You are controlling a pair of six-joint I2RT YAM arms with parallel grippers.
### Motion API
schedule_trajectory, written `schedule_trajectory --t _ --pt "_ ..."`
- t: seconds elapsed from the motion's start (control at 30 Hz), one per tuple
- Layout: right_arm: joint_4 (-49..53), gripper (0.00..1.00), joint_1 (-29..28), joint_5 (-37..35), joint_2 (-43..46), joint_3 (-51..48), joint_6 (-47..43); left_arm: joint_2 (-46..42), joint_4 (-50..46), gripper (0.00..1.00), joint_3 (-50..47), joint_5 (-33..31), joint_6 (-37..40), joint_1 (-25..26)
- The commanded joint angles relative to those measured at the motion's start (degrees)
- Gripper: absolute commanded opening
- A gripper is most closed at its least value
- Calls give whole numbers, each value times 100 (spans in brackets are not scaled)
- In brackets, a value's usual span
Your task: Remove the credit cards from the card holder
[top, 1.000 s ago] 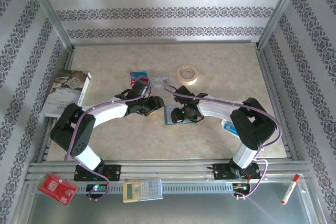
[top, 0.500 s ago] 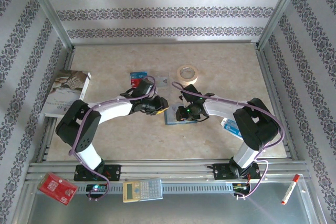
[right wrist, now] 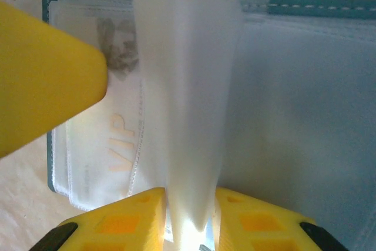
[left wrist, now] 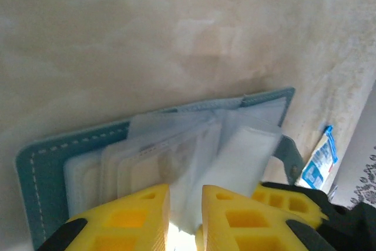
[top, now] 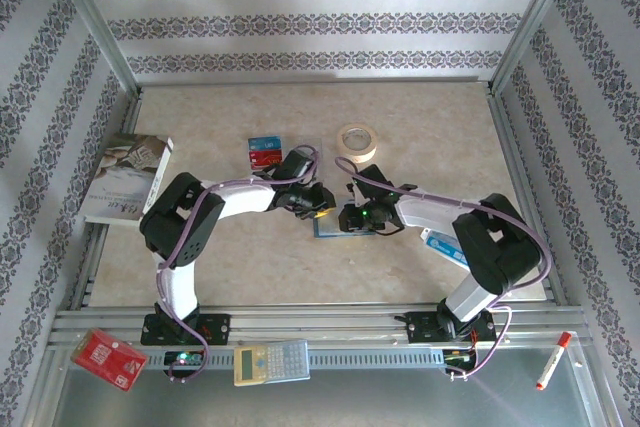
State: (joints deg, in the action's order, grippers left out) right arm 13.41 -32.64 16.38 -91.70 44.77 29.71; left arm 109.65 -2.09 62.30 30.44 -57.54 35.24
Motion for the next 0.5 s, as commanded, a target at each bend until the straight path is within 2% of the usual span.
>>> schedule_trajectory --t 0.0,0.1,0.27,0.47 --pt "-118 30 145 -27 403 -249 237 114 -79 22 -1 -62 -63 44" --pt "-48 31 246 -324 748 -389 380 114 -94 22 -83 -121 -57 52" --pt "913 31 276 -1606 1017 -221 525 132 -136 22 -33 -69 38 44" --pt "1283 32 321 -2440 1781 -291 831 84 -391 22 156 -55 256 44"
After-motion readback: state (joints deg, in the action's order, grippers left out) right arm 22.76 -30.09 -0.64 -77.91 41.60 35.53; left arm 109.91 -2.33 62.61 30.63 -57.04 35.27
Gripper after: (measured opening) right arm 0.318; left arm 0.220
